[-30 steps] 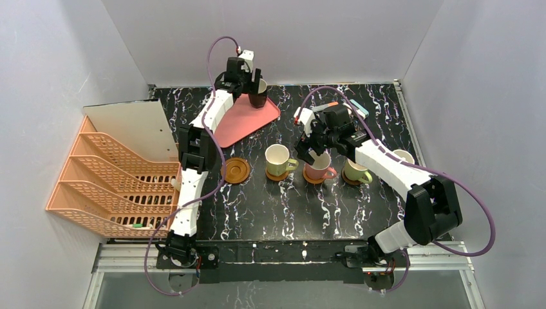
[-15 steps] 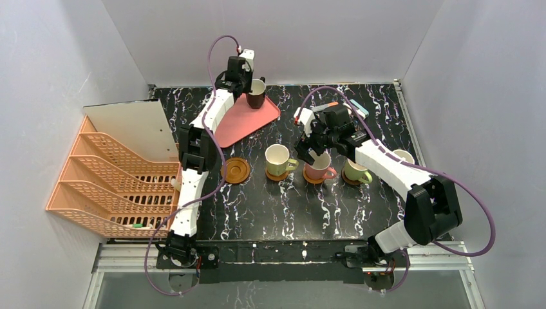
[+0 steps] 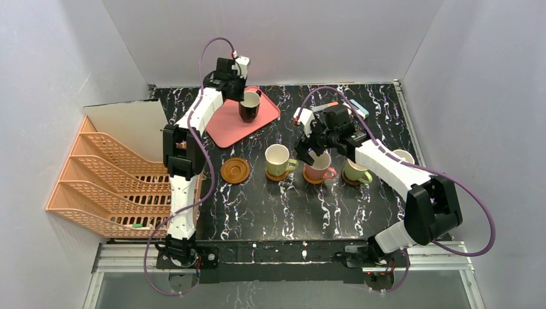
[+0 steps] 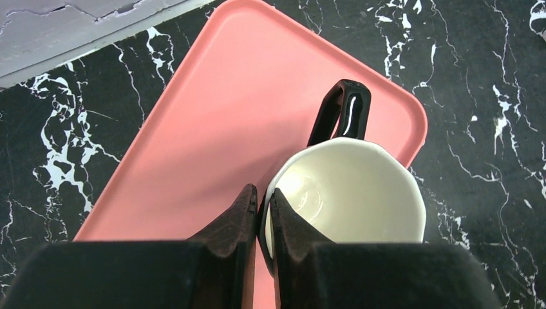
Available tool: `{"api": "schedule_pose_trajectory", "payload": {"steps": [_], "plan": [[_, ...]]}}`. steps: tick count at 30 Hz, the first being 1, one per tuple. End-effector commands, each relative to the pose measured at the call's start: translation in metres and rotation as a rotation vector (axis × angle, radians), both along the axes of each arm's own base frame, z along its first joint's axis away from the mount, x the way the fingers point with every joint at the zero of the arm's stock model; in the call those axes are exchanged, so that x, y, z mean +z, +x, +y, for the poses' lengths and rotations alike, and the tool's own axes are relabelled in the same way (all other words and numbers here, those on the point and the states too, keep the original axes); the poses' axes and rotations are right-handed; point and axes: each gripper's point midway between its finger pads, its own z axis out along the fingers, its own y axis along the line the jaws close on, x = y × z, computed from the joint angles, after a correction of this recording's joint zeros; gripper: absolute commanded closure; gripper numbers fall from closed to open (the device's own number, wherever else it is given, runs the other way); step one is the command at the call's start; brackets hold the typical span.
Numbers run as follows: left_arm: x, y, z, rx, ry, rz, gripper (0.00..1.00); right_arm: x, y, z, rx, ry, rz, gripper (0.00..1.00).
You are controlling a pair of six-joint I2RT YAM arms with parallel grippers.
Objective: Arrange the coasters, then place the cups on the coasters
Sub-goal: Move the cup to the tray.
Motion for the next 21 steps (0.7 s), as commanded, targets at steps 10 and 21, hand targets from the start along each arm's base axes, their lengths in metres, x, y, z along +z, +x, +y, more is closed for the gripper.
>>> {"api": "schedule_pose_trajectory", "payload": {"steps": [10,21], "plan": [[0.053,-0.004,0.043,-0.023,-0.077,-0.036,0.34,0.010,-0.002,0.003,0.019,0.032,-0.022,0.01],[0.112,-0.011,0.020,-0.121,-0.239,-0.121,0.02,0.010,-0.001,0.002,0.016,0.028,-0.025,0.01]]}}
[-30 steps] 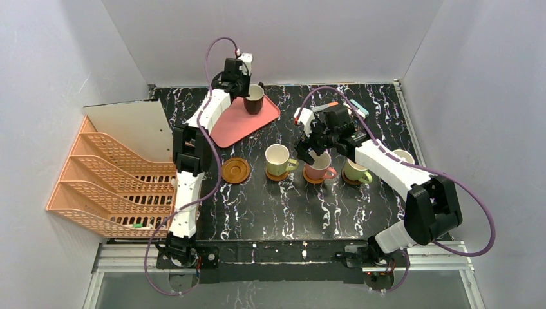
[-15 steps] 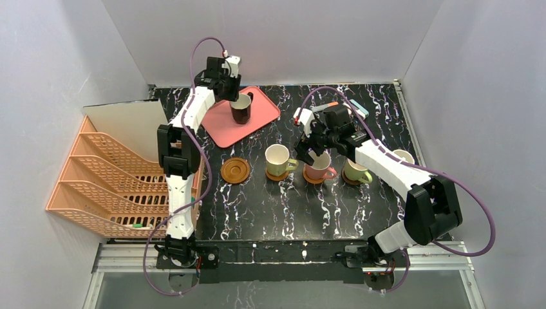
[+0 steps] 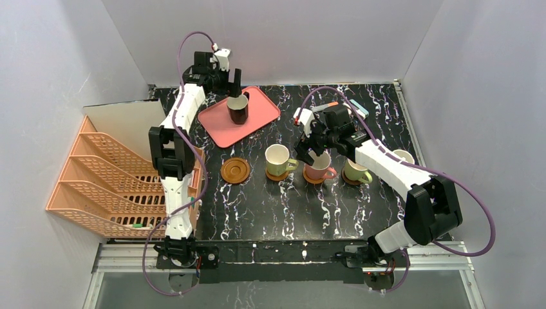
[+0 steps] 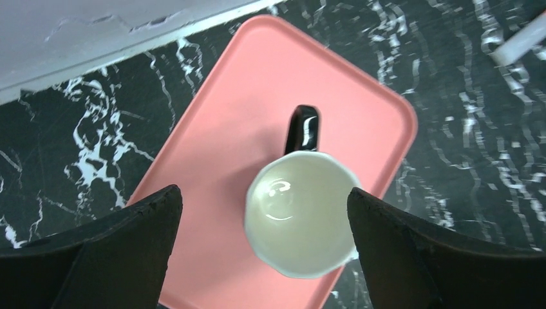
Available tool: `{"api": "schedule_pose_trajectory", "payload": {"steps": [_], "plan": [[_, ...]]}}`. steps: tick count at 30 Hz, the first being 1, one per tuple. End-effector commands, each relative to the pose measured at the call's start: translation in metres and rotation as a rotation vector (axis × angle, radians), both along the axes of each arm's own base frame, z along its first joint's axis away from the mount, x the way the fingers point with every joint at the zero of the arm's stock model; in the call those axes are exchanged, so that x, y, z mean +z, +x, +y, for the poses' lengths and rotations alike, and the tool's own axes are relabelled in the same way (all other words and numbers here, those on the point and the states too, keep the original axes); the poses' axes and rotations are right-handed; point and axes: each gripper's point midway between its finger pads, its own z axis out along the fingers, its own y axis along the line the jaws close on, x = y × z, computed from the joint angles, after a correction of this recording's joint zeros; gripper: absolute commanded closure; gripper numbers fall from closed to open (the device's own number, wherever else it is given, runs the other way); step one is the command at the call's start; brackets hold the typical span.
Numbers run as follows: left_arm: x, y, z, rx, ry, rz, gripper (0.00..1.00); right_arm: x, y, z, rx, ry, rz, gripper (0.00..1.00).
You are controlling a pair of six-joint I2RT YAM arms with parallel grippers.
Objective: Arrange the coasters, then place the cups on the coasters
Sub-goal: Move the cup to the tray, then pick up the cup from the tray.
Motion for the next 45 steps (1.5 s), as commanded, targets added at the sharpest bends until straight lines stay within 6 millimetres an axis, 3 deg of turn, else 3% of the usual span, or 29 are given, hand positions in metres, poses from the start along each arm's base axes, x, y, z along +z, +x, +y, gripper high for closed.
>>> {"api": "schedule_pose_trajectory", "payload": {"steps": [1,25,45], "plan": [[0.086,-0.014,-0.025,-0.091,-0.140,-0.125,0.02,0.011,0.000,0.002,0.012,0.026,-0.029,0.01],[0.004,-0.030,-0.035,-0.100,0.080,-0.004,0.02,0.014,-0.002,0.002,0.021,0.033,-0.036,0.01],[-0.021,-0.029,-0.025,-0.089,0.147,0.013,0.02,0.012,-0.003,0.003,0.024,0.030,-0.032,0.01]]}}
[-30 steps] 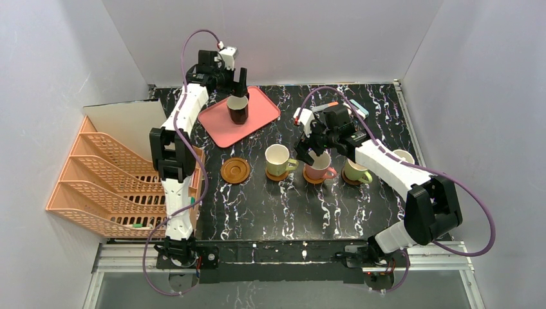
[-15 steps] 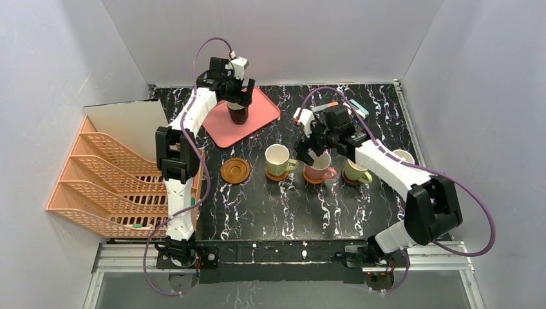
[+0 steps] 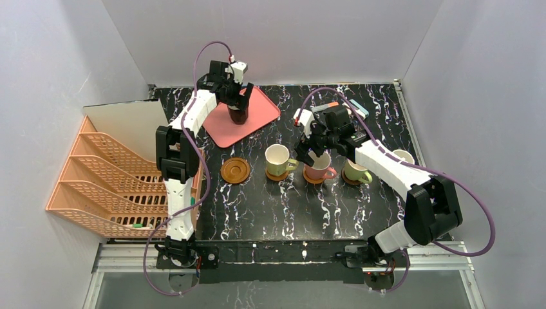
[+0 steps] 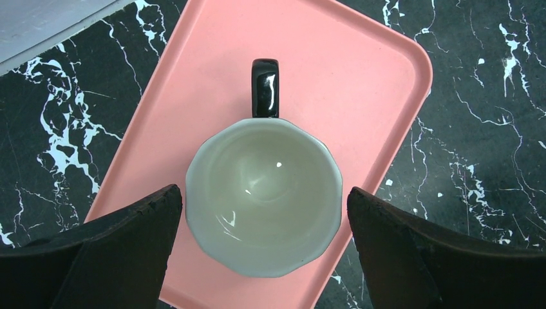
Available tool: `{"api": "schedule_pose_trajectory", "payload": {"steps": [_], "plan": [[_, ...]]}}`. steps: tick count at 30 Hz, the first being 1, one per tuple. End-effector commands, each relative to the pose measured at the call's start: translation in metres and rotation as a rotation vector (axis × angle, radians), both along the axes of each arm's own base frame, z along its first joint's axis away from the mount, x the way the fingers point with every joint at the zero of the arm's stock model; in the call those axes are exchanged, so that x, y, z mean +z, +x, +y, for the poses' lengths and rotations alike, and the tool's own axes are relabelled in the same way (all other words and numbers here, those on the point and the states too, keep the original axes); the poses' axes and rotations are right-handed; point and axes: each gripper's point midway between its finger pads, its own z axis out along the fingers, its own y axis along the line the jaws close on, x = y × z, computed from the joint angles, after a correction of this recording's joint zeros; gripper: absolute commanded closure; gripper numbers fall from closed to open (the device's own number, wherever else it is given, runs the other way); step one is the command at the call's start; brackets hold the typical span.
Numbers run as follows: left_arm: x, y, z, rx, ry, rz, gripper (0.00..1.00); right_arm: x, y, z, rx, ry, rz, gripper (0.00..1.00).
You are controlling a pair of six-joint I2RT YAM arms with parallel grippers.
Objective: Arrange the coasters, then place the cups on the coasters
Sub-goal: Pick up the cup from the tray.
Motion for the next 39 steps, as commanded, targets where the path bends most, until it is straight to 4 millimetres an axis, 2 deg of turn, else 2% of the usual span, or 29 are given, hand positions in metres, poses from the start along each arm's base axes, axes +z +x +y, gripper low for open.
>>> {"api": "schedule_pose_trajectory", "payload": {"steps": [1,22,24,27,30,33,39], "plan": [[0.008,-0.002,0.003,-0.003,0.012,-0.013,0.02,0.015,-0.001,0.003,0.020,0.031,-0.040,0.01],[-0.028,-0.012,0.005,-0.060,0.059,0.063,0.04,0.012,-0.001,0.005,0.025,0.028,-0.033,0.01],[-0.029,-0.011,0.004,-0.069,0.058,0.062,0.18,0.012,-0.001,0.004,0.025,0.029,-0.033,0.01],[-0.025,-0.009,0.001,-0.082,0.051,0.052,0.54,0.012,-0.002,0.005,0.027,0.030,-0.032,0.01],[-0.014,-0.004,0.000,-0.078,0.045,0.016,0.78,0.013,-0.002,0.005,0.028,0.033,-0.031,0.01],[0.008,-0.001,0.000,-0.079,0.034,-0.034,0.88,0.014,-0.003,0.006,0.031,0.035,-0.031,0.01],[0.076,-0.015,0.003,-0.112,-0.002,-0.152,1.00,0.018,-0.004,0.006,0.034,0.045,-0.039,0.01]]}}
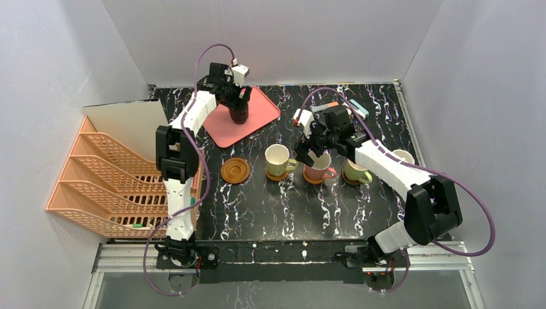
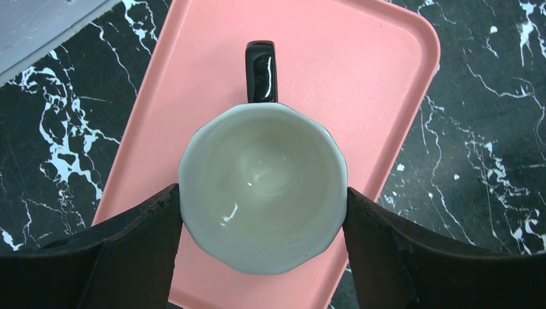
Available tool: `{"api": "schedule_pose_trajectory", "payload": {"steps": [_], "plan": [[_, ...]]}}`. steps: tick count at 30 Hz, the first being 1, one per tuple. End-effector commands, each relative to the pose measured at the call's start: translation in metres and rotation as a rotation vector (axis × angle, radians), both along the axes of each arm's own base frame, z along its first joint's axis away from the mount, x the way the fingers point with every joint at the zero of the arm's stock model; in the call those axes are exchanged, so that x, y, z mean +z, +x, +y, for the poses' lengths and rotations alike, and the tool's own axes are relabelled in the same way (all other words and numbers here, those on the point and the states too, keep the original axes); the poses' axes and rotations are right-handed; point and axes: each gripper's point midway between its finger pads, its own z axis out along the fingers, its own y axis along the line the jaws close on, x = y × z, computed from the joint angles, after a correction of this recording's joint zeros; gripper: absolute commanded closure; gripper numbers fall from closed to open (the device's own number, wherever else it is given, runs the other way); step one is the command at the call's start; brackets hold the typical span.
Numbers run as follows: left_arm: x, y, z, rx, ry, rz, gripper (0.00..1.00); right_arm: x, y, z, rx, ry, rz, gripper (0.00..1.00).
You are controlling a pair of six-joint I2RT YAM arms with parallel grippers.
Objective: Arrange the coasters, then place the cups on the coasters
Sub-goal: Pick up the cup from the tray, then place the cup at the corner of the board.
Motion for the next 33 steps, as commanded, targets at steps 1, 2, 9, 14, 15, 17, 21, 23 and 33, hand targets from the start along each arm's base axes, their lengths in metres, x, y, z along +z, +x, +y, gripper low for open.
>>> {"api": "schedule_pose_trajectory", "payload": {"steps": [1,2,9,14,15,17,21,23,33], "plan": [[0.093,-0.019,0.001,-0.054,-0.058,-0.154,1.00,0.019,-0.003,0.004,0.020,0.040,-0.042,0.01],[0.105,-0.026,0.002,-0.070,-0.067,-0.170,1.00,0.020,-0.003,0.004,0.021,0.042,-0.046,0.01],[0.132,-0.105,0.001,-0.243,-0.081,-0.212,1.00,0.031,-0.005,0.005,0.026,0.063,-0.070,0.01],[0.142,-0.168,0.002,-0.348,-0.103,-0.243,1.00,0.043,-0.010,0.005,0.041,0.088,-0.084,0.01],[0.143,-0.182,0.000,-0.379,-0.114,-0.244,1.00,0.045,-0.013,0.006,0.053,0.094,-0.087,0.01],[0.137,-0.213,-0.005,-0.454,-0.145,-0.226,1.00,0.054,-0.020,0.008,0.083,0.112,-0.095,0.01],[0.119,-0.267,-0.010,-0.557,-0.188,-0.198,1.00,0.072,-0.042,0.014,0.176,0.152,-0.099,0.01],[0.105,-0.291,-0.010,-0.596,-0.195,-0.167,1.00,0.081,-0.055,0.017,0.232,0.174,-0.100,0.01],[0.088,-0.389,-0.013,-0.863,-0.235,-0.044,1.00,0.086,-0.106,0.031,0.453,0.222,-0.050,0.01]]}}
